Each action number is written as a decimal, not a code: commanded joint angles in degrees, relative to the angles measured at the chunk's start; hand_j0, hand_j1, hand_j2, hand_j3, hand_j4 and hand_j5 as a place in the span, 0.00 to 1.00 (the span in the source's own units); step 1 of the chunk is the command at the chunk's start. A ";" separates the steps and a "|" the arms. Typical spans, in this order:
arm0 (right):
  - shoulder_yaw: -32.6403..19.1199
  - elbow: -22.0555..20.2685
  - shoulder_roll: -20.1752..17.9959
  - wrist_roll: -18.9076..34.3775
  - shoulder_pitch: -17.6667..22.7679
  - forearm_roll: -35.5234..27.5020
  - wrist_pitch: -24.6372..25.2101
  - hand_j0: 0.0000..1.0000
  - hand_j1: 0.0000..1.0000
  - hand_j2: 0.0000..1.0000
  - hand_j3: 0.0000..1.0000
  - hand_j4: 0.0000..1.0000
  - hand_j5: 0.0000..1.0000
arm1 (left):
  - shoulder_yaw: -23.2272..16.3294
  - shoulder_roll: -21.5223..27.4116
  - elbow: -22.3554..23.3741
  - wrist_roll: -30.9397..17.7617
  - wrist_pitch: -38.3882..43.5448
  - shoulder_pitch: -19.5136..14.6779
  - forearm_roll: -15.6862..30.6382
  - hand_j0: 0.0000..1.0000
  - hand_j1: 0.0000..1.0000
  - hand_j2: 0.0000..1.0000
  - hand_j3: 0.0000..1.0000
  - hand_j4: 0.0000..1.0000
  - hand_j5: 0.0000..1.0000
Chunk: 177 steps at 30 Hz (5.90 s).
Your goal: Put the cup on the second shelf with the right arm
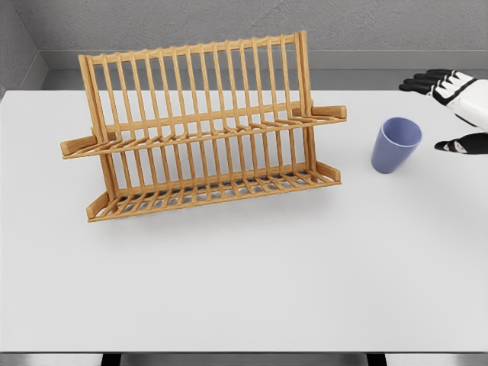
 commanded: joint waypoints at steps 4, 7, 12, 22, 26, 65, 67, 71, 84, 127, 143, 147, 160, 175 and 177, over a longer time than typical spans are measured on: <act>-0.48 0.59 -0.43 -0.67 0.18 -1.09 0.05 1.00 1.00 1.00 1.00 1.00 1.00 | -0.01 0.00 0.03 -0.01 0.00 0.00 0.00 1.00 1.00 1.00 1.00 1.00 1.00; -0.83 2.17 -1.66 7.47 -0.44 -0.47 0.05 1.00 1.00 1.00 1.00 1.00 1.00 | -0.01 0.00 0.03 -0.01 0.00 0.00 0.00 1.00 1.00 1.00 1.00 1.00 1.00; 5.66 9.28 2.38 26.42 -14.40 -0.38 0.05 1.00 1.00 1.00 1.00 1.00 1.00 | -0.01 0.00 0.03 -0.01 0.00 0.00 0.00 1.00 1.00 1.00 1.00 1.00 1.00; 22.89 22.47 7.74 26.42 -29.00 -0.38 0.05 1.00 1.00 1.00 1.00 1.00 1.00 | -0.01 0.00 0.03 -0.01 0.00 0.00 0.00 1.00 1.00 1.00 1.00 1.00 1.00; 25.18 24.93 8.97 26.42 -30.41 -0.38 0.05 1.00 1.00 1.00 1.00 1.00 1.00 | -0.01 0.00 0.03 -0.01 0.00 0.00 0.00 1.00 1.00 1.00 1.00 1.00 1.00; 30.63 32.14 13.81 26.42 -33.66 -0.38 0.05 0.70 0.70 0.70 0.70 0.70 0.70 | -0.01 0.00 0.03 -0.01 0.00 0.00 0.00 1.00 1.00 1.00 1.00 1.00 1.00; 30.54 32.14 13.81 26.42 -33.66 -0.38 0.05 0.69 0.69 0.69 0.69 0.69 0.69 | -0.01 0.00 0.03 -0.01 0.00 0.00 0.00 1.00 1.00 1.00 1.00 1.00 1.00; 30.19 31.97 13.46 26.42 -34.19 -0.39 0.05 0.68 0.68 0.68 0.68 0.68 0.68 | -0.01 0.00 0.03 -0.01 0.00 0.00 0.00 1.00 1.00 1.00 1.00 1.00 1.00; 29.93 31.44 13.19 26.42 -37.00 -0.65 0.05 0.65 0.65 0.65 0.65 0.65 0.65 | -0.01 0.00 -0.06 -0.01 0.00 0.00 0.00 1.00 1.00 1.00 1.00 1.00 1.00; 23.07 25.64 13.81 26.42 -42.63 -0.56 0.05 0.59 0.59 0.59 0.59 0.59 0.59 | -0.01 0.00 0.03 -0.01 0.00 0.00 0.00 1.00 1.00 1.00 1.00 1.00 1.00; 21.05 17.20 14.34 26.42 -42.54 -0.56 0.05 0.60 0.60 0.60 0.60 0.60 0.60 | -0.01 0.00 0.03 -0.01 0.00 0.00 0.00 1.00 1.00 1.00 1.00 1.00 1.00; 21.05 15.10 14.95 26.42 -42.54 -0.56 0.05 0.60 0.60 0.60 0.60 0.60 0.60 | -0.01 0.00 0.03 -0.01 0.00 0.00 0.00 1.00 1.00 1.00 1.00 1.00 1.00; 21.75 6.57 15.39 26.42 -41.75 -0.56 0.05 0.59 0.59 0.59 0.59 0.59 0.59 | -0.01 0.00 0.03 -0.01 0.00 0.00 0.00 1.00 1.00 1.00 1.00 1.00 1.00; 27.64 6.66 16.44 26.42 -40.17 0.41 0.05 0.60 0.60 0.60 0.60 0.60 0.60 | -0.01 0.00 0.03 -0.01 0.00 0.00 0.00 1.00 1.00 1.00 1.00 1.00 1.00; 28.70 6.66 16.53 26.42 -40.17 1.46 0.05 0.61 0.61 0.61 0.61 0.61 0.61 | -0.01 0.00 0.02 -0.01 0.00 0.00 0.00 1.00 1.00 1.00 1.00 1.00 1.00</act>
